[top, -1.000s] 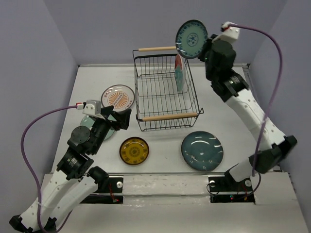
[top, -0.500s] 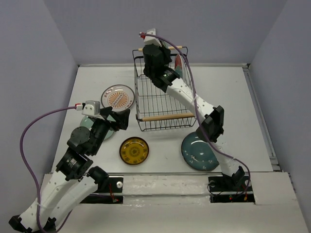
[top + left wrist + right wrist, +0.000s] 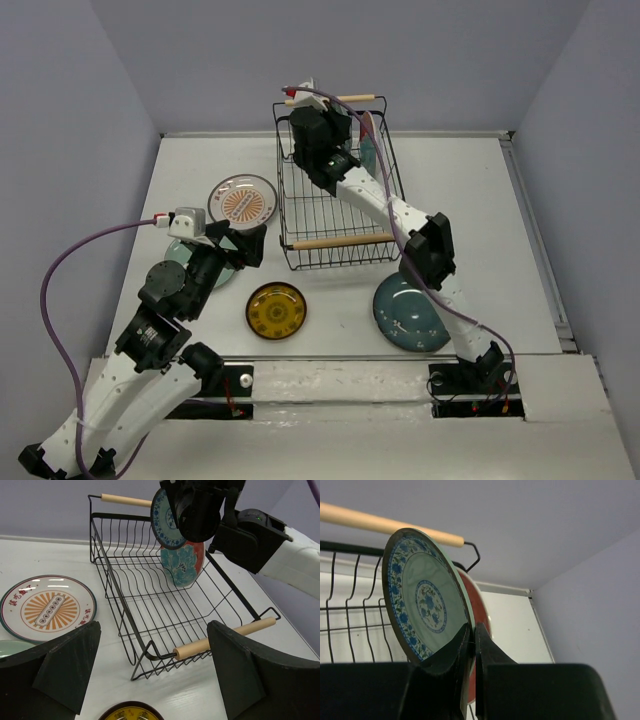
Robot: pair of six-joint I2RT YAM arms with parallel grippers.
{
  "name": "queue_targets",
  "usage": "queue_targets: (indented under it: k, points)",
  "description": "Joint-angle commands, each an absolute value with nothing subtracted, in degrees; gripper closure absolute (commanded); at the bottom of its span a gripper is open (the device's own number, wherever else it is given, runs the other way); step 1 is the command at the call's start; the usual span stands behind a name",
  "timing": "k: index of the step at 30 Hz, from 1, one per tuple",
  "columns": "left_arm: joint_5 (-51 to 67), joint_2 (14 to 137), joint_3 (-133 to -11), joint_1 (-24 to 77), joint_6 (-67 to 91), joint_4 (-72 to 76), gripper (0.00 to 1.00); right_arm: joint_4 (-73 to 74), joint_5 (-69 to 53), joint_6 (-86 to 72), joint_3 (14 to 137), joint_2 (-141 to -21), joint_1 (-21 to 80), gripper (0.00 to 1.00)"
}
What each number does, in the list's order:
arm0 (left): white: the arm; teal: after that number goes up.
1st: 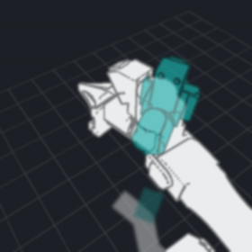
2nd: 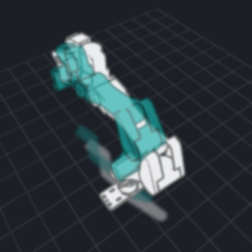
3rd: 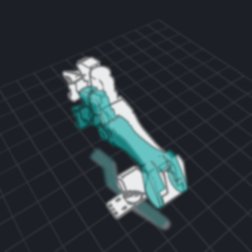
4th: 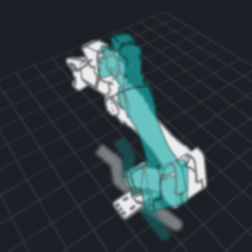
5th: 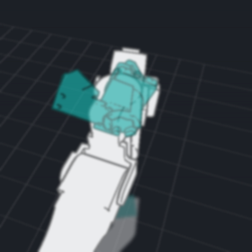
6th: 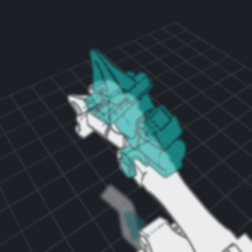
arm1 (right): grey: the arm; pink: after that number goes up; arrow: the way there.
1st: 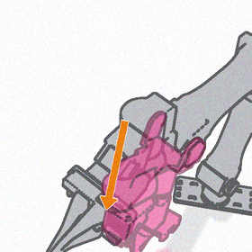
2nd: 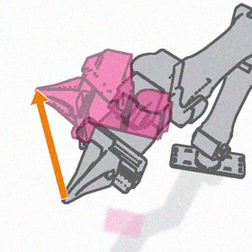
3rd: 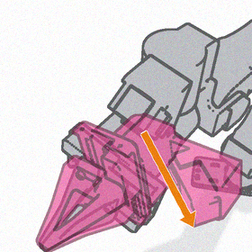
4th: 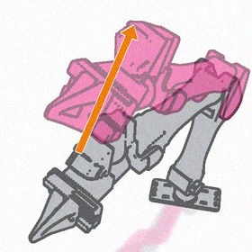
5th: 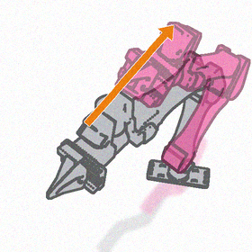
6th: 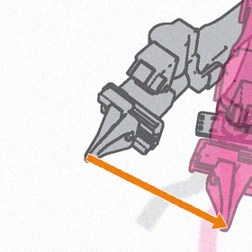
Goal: Load the plates into the dish rack
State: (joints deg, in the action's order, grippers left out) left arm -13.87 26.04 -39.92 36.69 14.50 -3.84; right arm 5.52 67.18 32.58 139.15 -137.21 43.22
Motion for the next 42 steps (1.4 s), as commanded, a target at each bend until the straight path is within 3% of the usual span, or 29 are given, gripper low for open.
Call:
queue_targets:
  k: [1, 21, 42]
  points:
    - [-14.94, 25.66, -42.63, 36.91, 14.41, -1.93, 0.01, 7.55, 65.31, 24.97, 137.56, -137.55, 41.57, 0.93]
    - [-14.68, 26.37, -42.45, 37.00, 14.41, -1.76, 0.01, 16.08, 59.68, 10.73, 131.49, -140.27, 38.14, 0.93]
    - [-13.89, 26.98, -42.36, 36.91, 14.50, -1.58, 0.01, 17.84, 64.07, 10.37, 129.12, -134.92, 37.62, 0.93]
